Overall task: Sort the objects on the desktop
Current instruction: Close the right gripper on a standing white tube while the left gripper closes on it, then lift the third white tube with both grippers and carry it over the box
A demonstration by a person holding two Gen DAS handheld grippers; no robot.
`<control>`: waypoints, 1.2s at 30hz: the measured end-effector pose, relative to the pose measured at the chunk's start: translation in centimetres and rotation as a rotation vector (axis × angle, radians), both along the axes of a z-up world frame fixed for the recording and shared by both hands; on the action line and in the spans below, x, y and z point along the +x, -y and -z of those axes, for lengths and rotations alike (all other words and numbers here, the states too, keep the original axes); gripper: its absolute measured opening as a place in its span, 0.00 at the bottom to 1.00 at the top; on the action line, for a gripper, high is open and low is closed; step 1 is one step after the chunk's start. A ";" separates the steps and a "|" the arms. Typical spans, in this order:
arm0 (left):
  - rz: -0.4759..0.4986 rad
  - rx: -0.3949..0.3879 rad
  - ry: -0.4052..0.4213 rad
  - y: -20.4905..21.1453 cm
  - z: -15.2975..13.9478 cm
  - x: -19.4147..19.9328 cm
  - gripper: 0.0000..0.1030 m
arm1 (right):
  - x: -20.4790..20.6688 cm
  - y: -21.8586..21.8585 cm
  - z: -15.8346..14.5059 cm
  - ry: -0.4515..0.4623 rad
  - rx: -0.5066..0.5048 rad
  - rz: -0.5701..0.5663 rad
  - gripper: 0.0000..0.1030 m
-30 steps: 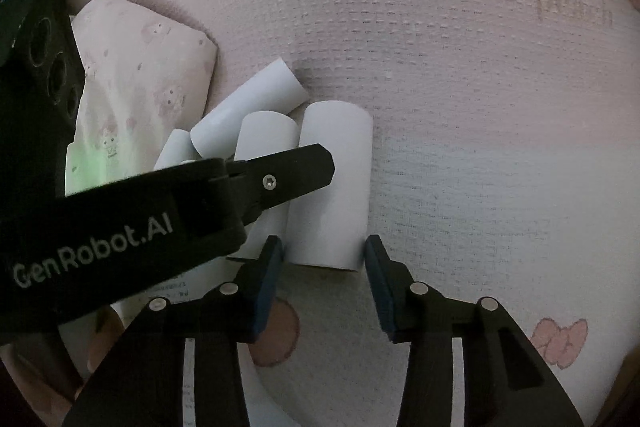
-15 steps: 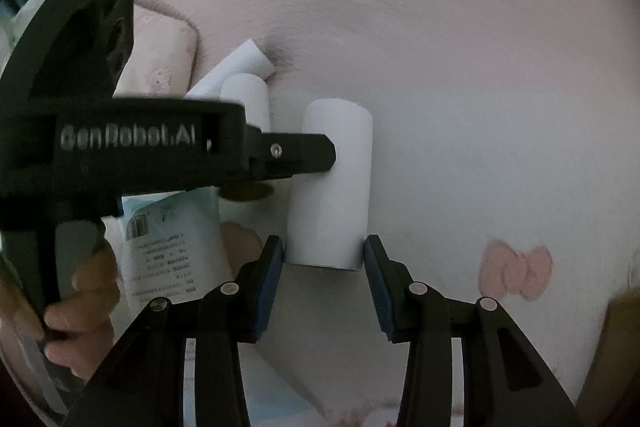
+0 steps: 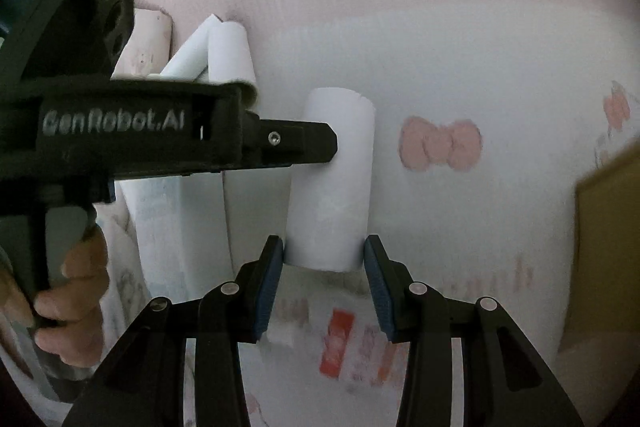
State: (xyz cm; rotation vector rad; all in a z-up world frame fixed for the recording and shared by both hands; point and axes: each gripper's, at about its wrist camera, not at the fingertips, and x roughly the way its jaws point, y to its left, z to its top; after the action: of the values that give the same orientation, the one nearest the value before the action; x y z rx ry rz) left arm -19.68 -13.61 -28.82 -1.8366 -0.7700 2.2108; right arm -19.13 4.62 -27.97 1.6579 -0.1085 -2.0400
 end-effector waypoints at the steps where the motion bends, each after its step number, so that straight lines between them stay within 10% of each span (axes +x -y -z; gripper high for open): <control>1: -0.003 -0.001 -0.008 -0.2 0.0 0.6 0.30 | 0.4 -0.1 0.1 0.008 -0.001 0.000 0.38; 20: -0.015 0.194 -0.138 -0.5 1.1 4.6 0.48 | 1.9 -0.6 0.4 0.050 -0.025 0.068 0.39; 36: 0.029 0.098 -0.128 -2.1 1.2 4.7 0.46 | 2.1 -1.4 0.2 0.055 -0.055 0.064 0.42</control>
State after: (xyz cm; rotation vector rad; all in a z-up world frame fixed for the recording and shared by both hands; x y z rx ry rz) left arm -14.94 -11.50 -30.03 -1.6335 -0.8068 2.2053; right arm -16.98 6.06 -28.13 1.6976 -0.2376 -2.0200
